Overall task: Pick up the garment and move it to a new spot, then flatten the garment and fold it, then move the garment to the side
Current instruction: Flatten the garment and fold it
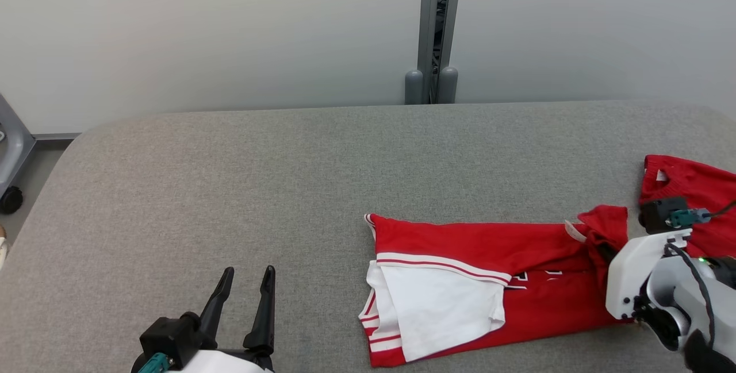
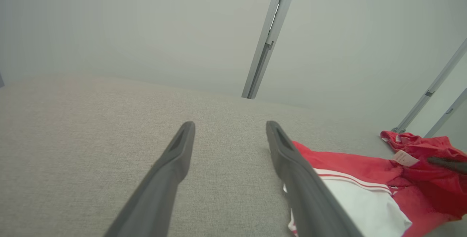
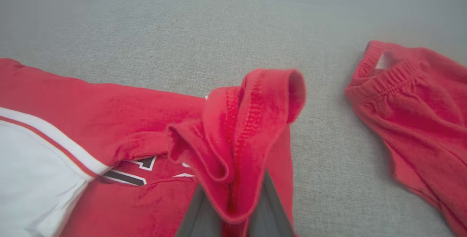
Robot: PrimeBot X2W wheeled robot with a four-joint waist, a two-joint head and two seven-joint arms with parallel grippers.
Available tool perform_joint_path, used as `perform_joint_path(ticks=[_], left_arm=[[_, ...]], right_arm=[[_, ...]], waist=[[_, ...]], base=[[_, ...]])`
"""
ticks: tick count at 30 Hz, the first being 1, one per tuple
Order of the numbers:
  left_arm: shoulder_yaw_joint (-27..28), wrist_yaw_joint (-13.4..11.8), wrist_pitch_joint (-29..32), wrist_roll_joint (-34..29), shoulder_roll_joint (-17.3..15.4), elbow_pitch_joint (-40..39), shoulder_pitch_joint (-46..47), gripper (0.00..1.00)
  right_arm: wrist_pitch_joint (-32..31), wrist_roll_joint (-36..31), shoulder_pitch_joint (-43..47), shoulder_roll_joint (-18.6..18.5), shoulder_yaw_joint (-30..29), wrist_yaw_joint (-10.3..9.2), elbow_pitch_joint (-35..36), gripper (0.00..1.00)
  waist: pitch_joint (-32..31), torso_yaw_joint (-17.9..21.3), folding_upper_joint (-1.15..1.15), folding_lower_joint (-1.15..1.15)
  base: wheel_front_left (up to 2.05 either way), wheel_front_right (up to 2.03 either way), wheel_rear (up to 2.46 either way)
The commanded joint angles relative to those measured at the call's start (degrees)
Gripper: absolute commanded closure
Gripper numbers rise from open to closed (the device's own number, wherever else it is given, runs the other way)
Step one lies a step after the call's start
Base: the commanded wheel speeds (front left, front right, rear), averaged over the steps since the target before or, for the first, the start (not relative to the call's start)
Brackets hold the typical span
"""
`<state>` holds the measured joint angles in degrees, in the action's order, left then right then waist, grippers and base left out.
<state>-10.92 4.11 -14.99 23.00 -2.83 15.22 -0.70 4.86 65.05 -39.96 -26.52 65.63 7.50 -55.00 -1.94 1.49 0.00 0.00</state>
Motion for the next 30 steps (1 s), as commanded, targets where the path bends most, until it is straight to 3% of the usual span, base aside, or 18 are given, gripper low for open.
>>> perform_joint_path(ticks=[1,30], left_arm=[[-0.02,-0.29,-0.22,0.42,-0.21,-0.30,0.09,0.00],[0.23,-0.97,-0.22,2.33,-0.21,-0.06,-0.25,0.00]], right_arm=[[-0.59,0.49,-0.83,0.57,-0.16,0.00,0.81,1.00],[-7.18,0.40,2.25,12.60,-6.61,0.00,11.63,1.00]], waist=[[0.07,0.08,0.00,0.00],[1.02,-2.47,0.00,0.00]], base=[[0.00,0.00,0.00],[0.00,0.00,0.00]])
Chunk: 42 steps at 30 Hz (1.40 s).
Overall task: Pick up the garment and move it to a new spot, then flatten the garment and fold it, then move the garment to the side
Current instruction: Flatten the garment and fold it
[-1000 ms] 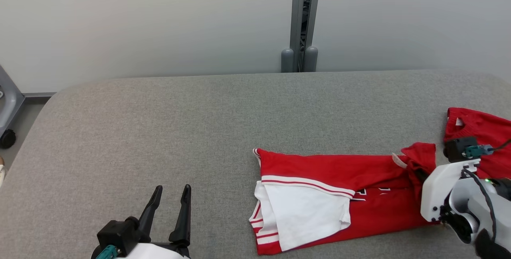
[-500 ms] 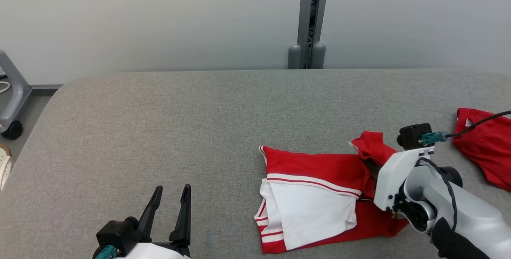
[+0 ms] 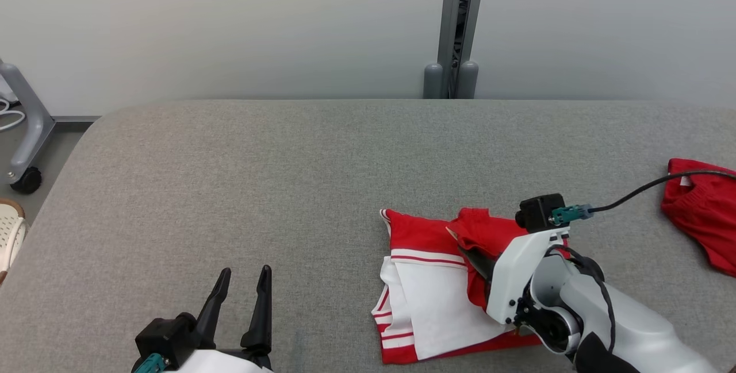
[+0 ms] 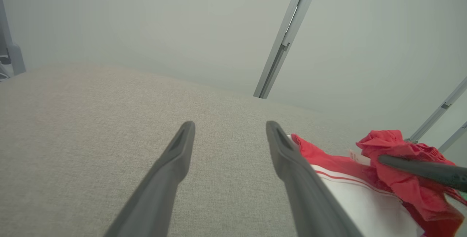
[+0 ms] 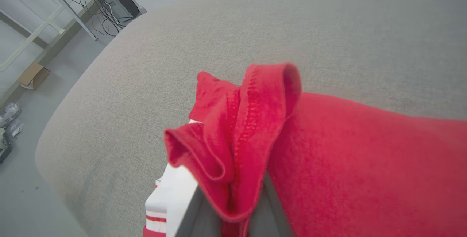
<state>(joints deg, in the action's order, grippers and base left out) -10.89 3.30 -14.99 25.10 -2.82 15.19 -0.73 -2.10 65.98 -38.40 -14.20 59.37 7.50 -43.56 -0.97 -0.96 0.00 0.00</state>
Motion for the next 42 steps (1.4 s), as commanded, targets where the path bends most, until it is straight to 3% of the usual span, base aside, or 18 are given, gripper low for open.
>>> perform_joint_path(ticks=[1,15,31,33,34,42], left_arm=[[0.16,-0.14,-0.22,0.31,-0.22,0.00,-0.19,0.00],[-0.91,-0.12,-0.22,0.72,-0.22,0.54,1.54,0.00],[-1.51,0.06,-0.22,0.77,-0.22,1.02,3.46,0.00],[-1.36,0.04,-0.22,0.67,-0.22,1.18,3.49,0.00],[-1.29,0.04,-0.22,0.66,-0.22,1.26,3.46,0.00],[-0.82,0.11,-0.22,0.64,-0.23,1.77,2.06,0.00]], right_arm=[[-0.28,-0.67,0.90,0.63,-0.77,0.00,0.34,1.00],[-0.09,-4.83,1.72,6.78,-6.19,0.00,-2.91,1.00],[0.85,-8.17,0.67,9.94,-8.10,0.00,-7.95,1.00],[0.85,-8.20,0.64,10.20,-8.00,0.00,-7.80,0.75],[0.89,-8.21,0.70,10.32,-7.92,0.00,-7.67,0.00],[1.20,-8.98,1.35,10.59,-7.68,0.00,-5.92,0.00]], waist=[[0.10,-0.09,0.00,0.00],[2.82,-3.66,0.00,0.00],[5.99,-5.98,0.00,0.00],[5.80,-5.92,0.00,0.00],[5.62,-5.85,0.00,0.00],[3.36,-4.71,0.00,0.00]], base=[[0.00,0.00,0.00],[0.00,0.00,0.00],[0.00,0.00,0.00],[0.00,0.00,0.00],[0.00,0.00,0.00],[0.00,0.00,0.00]])
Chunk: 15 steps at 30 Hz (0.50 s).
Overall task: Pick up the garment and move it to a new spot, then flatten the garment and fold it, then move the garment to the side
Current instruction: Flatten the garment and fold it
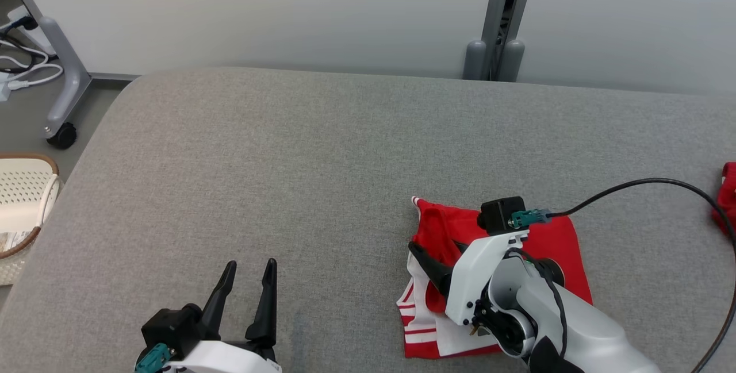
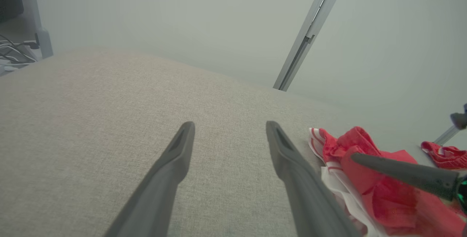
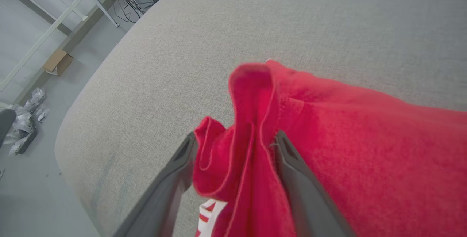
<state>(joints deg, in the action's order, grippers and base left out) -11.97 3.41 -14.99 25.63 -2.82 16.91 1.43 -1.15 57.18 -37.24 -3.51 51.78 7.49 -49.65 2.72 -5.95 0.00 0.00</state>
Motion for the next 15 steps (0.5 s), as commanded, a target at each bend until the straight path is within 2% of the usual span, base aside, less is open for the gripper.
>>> perform_joint_path(ticks=[1,9,15], left_arm=[[0.32,0.00,-0.22,0.07,-0.23,0.11,-0.33,0.00],[0.84,0.22,-0.22,-0.41,-0.21,0.15,-2.09,0.00],[1.45,0.38,-0.22,-0.82,-0.22,-0.22,-2.63,0.00]], right_arm=[[0.38,-0.14,0.34,-0.07,-0.08,0.02,0.80,0.00],[0.87,0.28,1.37,-1.99,-1.37,0.02,6.95,0.00],[3.59,-1.53,1.51,-6.68,-5.88,0.02,9.63,0.00]], waist=[[-0.71,0.46,0.00,0.00],[-3.40,2.11,0.00,0.00],[-4.16,3.31,0.00,0.00]], base=[[0.00,0.00,0.00],[0.00,0.00,0.00],[0.00,0.00,0.00]])
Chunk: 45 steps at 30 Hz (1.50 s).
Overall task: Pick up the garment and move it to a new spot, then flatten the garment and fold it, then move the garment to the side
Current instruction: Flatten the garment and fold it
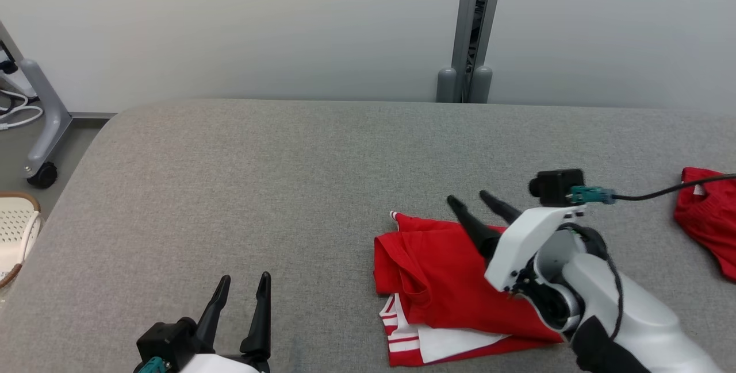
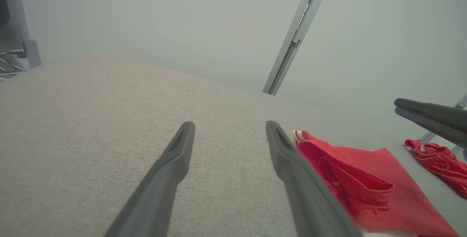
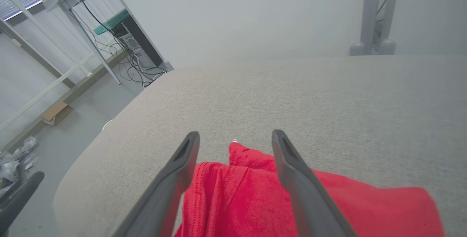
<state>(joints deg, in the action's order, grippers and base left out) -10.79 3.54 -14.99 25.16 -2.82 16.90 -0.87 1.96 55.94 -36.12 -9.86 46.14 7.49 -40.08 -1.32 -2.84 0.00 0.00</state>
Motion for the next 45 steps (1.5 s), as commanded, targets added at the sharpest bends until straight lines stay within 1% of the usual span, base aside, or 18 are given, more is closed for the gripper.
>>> perform_joint_path(ticks=[1,4,6,10,12,13,17,23,30,35,39,45], left_arm=[[0.34,0.29,-0.22,-0.38,-0.23,-0.26,-0.47,0.00],[0.50,0.29,-0.22,-0.24,-0.22,-0.62,-0.64,0.00],[0.48,0.33,-0.22,-0.03,-0.22,-0.92,-0.63,0.00],[0.64,0.25,-0.22,0.18,-0.23,-1.60,-0.17,0.00],[0.68,0.20,-0.22,0.40,-0.21,-2.11,0.22,0.00],[0.68,0.20,-0.22,0.40,-0.21,-2.11,0.22,0.00],[0.75,0.10,-0.22,0.60,-0.22,-2.91,0.82,0.00],[1.05,0.33,-0.22,0.51,-0.23,-3.67,1.00,0.00],[1.48,0.76,-0.22,-0.40,-0.21,-3.87,0.90,0.00],[1.54,0.94,-0.22,-0.77,-0.22,-3.92,0.66,0.00],[1.31,1.04,-0.22,-0.74,-0.23,-4.05,0.73,0.00],[1.00,0.87,-0.22,-0.34,-0.22,-3.82,0.63,0.00]], right_arm=[[1.08,-0.70,0.57,-1.09,-1.37,0.02,0.28,0.00],[3.38,-2.69,0.88,-3.96,-4.69,0.02,0.76,0.00],[5.13,-5.27,1.22,-5.83,-6.53,0.02,0.89,0.00],[7.94,-9.37,2.81,-8.44,-10.67,0.02,1.49,0.00],[9.13,-11.38,4.13,-9.15,-12.86,0.02,1.89,0.00],[9.13,-11.38,4.13,-9.15,-12.86,0.02,1.89,0.00],[11.60,-18.30,7.28,-10.93,-17.06,0.02,2.59,0.00],[13.10,-25.97,14.59,-9.00,-26.83,0.01,3.54,0.00],[13.28,-32.78,23.16,-3.42,-36.41,0.01,7.93,0.00],[13.27,-37.82,26.03,-1.05,-38.82,0.01,10.86,0.00],[13.28,-39.35,26.51,0.05,-39.89,0.01,11.87,0.00],[13.28,-40.10,27.01,0.27,-40.13,0.01,12.29,0.00]], waist=[[-0.20,0.38,0.00,0.00],[-0.30,1.06,0.00,0.00],[-0.31,1.54,0.00,0.00],[-0.19,2.49,0.00,0.00],[-0.02,2.93,0.00,0.00],[-0.02,2.93,0.00,0.00],[0.39,3.53,0.00,0.00],[0.81,3.95,0.00,0.00],[0.91,3.97,0.00,0.00],[0.78,4.08,0.00,0.00],[0.69,3.94,0.00,0.00],[0.63,3.50,0.00,0.00]], base=[[0.00,0.00,0.00],[0.00,0.00,0.00],[0.00,0.00,0.00],[0.00,0.00,0.00],[0.00,0.00,0.00],[0.00,0.00,0.00],[0.00,0.00,0.00],[0.00,0.00,0.00],[0.00,0.00,0.00],[0.00,0.00,0.00],[0.00,0.00,0.00],[0.00,0.00,0.00]])
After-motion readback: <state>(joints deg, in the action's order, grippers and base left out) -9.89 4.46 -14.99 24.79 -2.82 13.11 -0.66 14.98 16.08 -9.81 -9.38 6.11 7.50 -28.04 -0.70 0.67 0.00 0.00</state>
